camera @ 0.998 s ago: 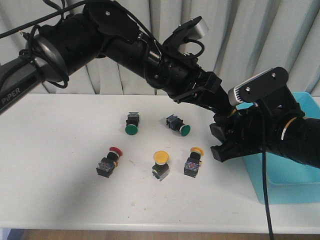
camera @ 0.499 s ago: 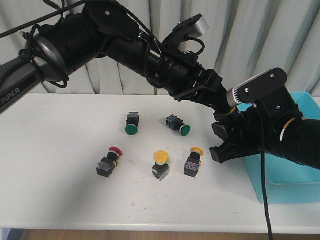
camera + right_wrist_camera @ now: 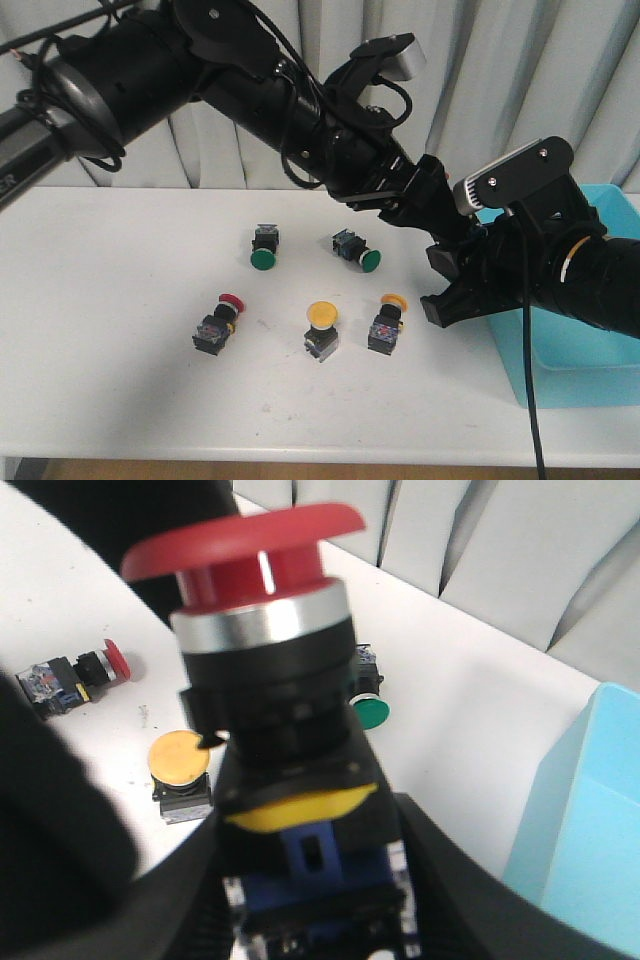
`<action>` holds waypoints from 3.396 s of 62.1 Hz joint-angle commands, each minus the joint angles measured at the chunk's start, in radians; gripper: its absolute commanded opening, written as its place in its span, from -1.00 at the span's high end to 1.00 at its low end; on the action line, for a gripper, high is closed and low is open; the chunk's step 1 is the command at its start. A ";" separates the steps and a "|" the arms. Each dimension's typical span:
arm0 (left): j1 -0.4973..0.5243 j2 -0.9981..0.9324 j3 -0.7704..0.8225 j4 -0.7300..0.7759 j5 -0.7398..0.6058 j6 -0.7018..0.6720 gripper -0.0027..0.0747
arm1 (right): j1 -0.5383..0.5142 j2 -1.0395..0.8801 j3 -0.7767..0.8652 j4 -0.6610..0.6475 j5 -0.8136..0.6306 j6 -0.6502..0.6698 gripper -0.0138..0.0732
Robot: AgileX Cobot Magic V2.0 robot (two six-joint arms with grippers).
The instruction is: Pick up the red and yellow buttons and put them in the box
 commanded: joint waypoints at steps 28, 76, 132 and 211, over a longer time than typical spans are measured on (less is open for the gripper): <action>0.064 -0.287 -0.030 0.744 -0.195 -0.293 0.84 | -0.441 0.128 -0.182 -0.009 -0.033 0.205 0.66; 0.078 -0.293 -0.027 0.908 -0.247 -0.462 0.95 | -0.483 0.826 -0.636 0.037 0.326 0.173 0.41; 0.074 -0.288 -0.027 0.749 -0.296 -0.498 0.40 | -0.482 0.450 -0.687 0.002 0.415 0.136 -0.45; -0.025 0.226 -0.027 0.665 -0.162 -0.420 -0.57 | -0.309 -0.470 0.165 0.120 -0.066 0.047 -0.45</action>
